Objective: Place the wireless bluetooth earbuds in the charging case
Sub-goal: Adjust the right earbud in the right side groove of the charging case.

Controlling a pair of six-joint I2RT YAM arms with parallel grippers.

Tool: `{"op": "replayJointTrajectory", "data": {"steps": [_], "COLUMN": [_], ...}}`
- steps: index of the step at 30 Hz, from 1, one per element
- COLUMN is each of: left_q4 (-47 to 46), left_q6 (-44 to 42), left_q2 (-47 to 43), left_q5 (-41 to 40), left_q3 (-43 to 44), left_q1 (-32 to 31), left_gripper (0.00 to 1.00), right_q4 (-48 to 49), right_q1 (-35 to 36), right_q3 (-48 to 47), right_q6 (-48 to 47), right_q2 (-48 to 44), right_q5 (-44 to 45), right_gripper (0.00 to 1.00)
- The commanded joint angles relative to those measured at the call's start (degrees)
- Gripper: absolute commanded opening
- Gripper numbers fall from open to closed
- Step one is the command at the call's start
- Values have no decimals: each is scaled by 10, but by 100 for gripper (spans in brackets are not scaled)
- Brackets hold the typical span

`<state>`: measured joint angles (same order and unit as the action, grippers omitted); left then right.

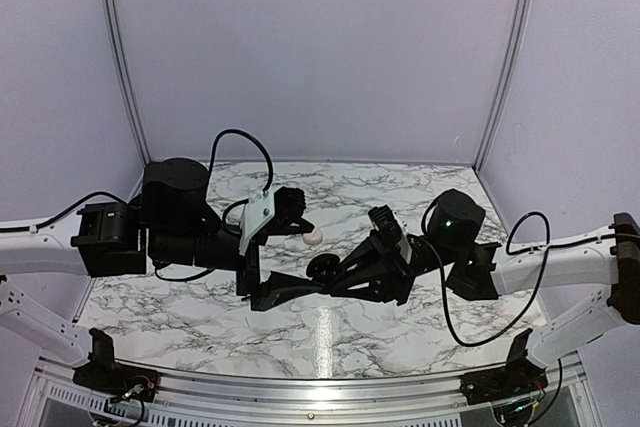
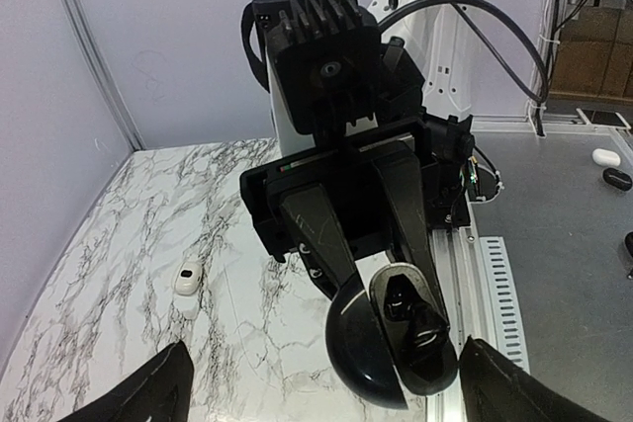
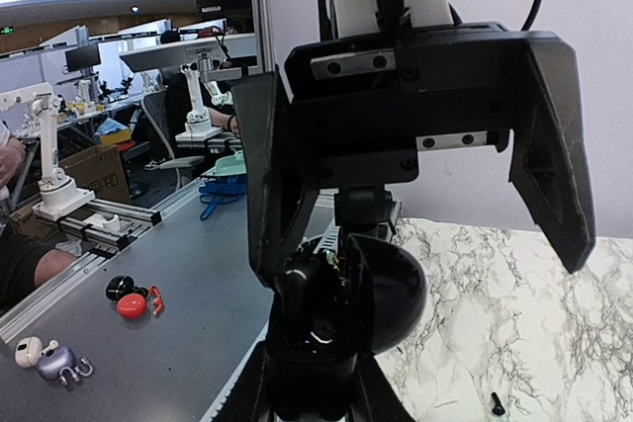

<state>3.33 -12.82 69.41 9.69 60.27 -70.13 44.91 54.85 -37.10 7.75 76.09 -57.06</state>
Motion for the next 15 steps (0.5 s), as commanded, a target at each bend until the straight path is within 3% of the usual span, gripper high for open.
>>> {"op": "replayJointTrajectory", "data": {"steps": [1,15], "left_q4": [6,6], "left_q6": [-8,-11], "left_q2": [7,16], "left_q5": [13,15], "left_q3": [24,27], "left_q1": [1,2], "left_gripper": [96,94], "right_q4": [-9,-25], "right_q1": [7,20], "right_q3": [-29,-39], "right_q6": [1,-9], "right_q2": [6,20], "right_q5": [-18,-24], "right_gripper": [0,0]}}
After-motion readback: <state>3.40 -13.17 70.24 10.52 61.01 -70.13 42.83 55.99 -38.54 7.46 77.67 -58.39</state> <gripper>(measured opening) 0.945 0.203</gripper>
